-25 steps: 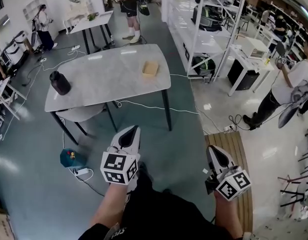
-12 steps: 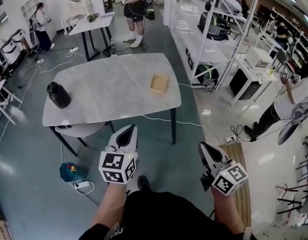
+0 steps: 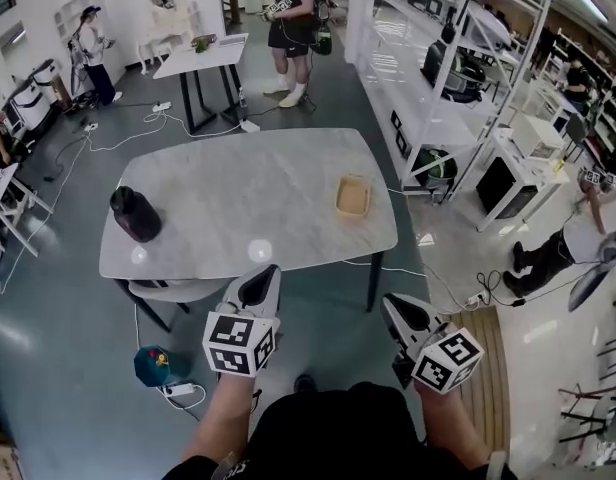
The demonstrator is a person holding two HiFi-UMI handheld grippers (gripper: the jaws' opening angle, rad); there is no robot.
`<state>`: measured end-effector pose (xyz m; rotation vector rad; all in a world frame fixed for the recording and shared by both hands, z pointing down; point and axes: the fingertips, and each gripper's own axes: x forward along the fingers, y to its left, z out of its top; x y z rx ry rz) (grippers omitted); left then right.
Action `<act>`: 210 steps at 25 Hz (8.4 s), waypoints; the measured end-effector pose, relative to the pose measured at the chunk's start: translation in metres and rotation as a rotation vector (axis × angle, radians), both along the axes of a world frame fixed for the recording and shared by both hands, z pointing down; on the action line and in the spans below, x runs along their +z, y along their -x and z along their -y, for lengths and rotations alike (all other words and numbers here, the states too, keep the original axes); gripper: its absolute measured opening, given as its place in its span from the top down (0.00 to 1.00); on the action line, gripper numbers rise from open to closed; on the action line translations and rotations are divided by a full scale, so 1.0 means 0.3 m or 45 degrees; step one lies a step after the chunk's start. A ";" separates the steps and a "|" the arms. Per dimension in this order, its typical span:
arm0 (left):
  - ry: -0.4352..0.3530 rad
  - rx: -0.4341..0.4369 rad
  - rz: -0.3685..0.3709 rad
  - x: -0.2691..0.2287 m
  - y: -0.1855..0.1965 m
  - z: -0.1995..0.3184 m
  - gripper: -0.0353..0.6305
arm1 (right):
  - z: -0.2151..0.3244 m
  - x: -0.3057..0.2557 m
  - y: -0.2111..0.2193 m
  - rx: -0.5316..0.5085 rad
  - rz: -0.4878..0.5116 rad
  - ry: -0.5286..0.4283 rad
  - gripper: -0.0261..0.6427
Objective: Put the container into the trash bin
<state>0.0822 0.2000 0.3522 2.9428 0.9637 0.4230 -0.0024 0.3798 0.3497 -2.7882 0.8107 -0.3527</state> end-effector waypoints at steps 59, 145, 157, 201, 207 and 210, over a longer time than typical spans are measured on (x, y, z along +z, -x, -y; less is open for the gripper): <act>-0.050 0.059 0.353 0.380 -1.089 -0.318 0.93 | -0.121 0.541 -1.209 -0.329 0.441 0.249 0.97; -0.015 -1.312 0.142 0.185 0.320 1.119 0.93 | 1.246 0.410 -0.328 -1.537 -0.285 0.742 0.94; 0.096 -1.722 0.174 0.217 0.568 1.372 0.93 | 1.616 0.405 -0.186 -1.966 -0.362 0.653 0.94; 0.483 -1.965 0.642 0.955 0.761 2.365 0.93 | 2.680 1.273 0.247 -2.703 -0.177 1.201 0.94; 0.494 -1.988 0.719 1.171 0.758 2.414 0.94 | 2.688 1.493 0.244 -2.757 -0.177 1.295 0.94; 0.535 -1.985 0.771 1.266 0.759 2.408 0.93 | 2.711 1.593 0.232 -2.755 -0.158 1.335 0.94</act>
